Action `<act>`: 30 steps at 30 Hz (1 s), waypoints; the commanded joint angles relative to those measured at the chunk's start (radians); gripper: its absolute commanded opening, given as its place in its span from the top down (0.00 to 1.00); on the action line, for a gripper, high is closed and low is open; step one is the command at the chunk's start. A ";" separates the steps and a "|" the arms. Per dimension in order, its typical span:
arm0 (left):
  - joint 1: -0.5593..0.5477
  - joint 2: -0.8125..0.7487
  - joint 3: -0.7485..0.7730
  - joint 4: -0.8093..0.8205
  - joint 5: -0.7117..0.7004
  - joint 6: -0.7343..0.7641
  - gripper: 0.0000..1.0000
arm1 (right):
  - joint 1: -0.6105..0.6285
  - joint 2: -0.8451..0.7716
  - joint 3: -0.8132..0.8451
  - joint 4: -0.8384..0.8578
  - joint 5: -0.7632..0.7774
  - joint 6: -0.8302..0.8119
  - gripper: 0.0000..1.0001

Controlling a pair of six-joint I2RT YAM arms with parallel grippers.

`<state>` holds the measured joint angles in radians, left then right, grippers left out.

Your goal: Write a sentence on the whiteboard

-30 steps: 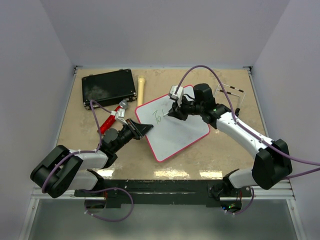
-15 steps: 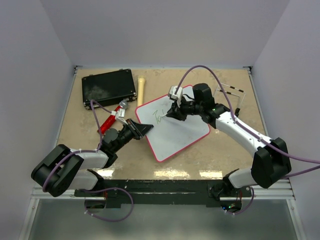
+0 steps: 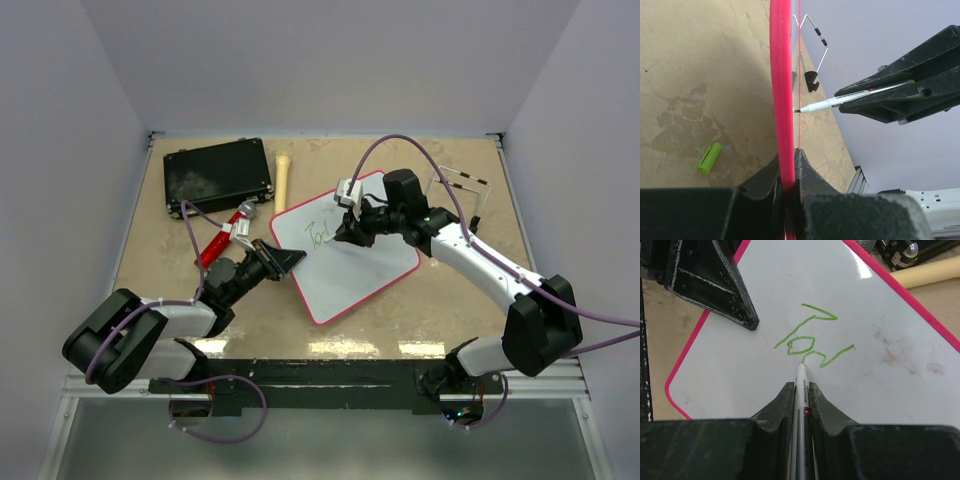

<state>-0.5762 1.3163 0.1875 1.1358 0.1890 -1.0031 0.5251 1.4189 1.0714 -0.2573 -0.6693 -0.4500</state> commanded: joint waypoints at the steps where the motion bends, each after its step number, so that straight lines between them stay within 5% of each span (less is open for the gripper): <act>1: -0.004 -0.014 0.004 0.139 0.035 0.049 1.00 | 0.004 -0.024 0.016 -0.017 0.065 -0.013 1.00; 18: -0.004 -0.019 0.003 0.137 0.036 0.049 1.00 | -0.014 -0.014 0.038 0.084 0.112 0.054 1.00; 30: -0.004 -0.017 0.003 0.136 0.033 0.050 1.00 | -0.014 -0.018 0.029 -0.008 0.085 -0.004 1.00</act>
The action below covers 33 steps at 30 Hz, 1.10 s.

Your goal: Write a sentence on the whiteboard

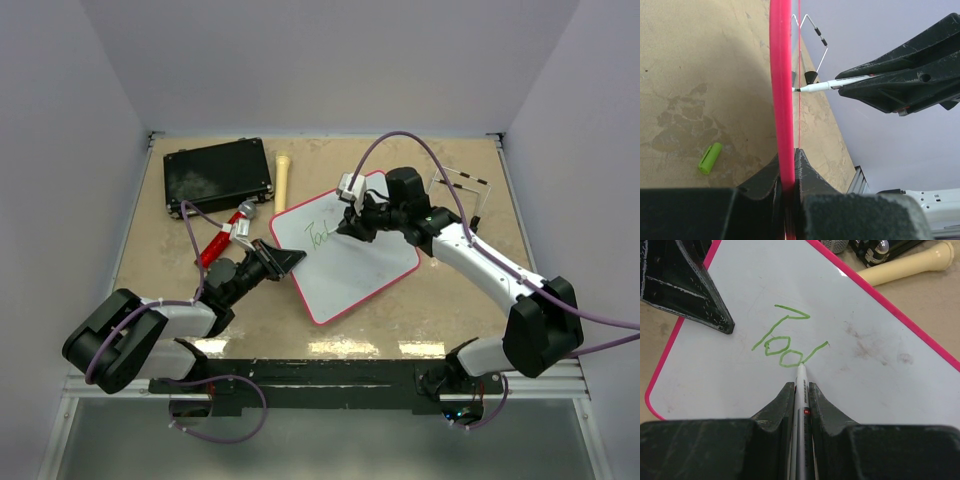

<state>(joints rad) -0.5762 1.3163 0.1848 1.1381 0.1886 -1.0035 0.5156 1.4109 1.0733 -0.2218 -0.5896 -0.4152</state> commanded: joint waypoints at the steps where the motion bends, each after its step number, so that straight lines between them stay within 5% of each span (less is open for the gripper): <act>1: -0.004 -0.017 0.005 0.134 0.034 0.049 1.00 | -0.003 -0.015 0.024 -0.051 0.001 -0.045 1.00; 13: -0.004 -0.015 0.007 0.132 0.035 0.051 1.00 | -0.008 -0.050 0.013 -0.085 0.025 -0.050 1.00; 33: -0.004 -0.012 0.022 0.118 0.046 0.066 1.00 | -0.109 -0.141 -0.035 0.059 -0.154 0.007 1.00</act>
<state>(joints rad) -0.5762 1.3163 0.1848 1.1442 0.2024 -0.9905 0.4099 1.2881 1.0454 -0.2226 -0.6907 -0.4274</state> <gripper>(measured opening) 0.104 0.160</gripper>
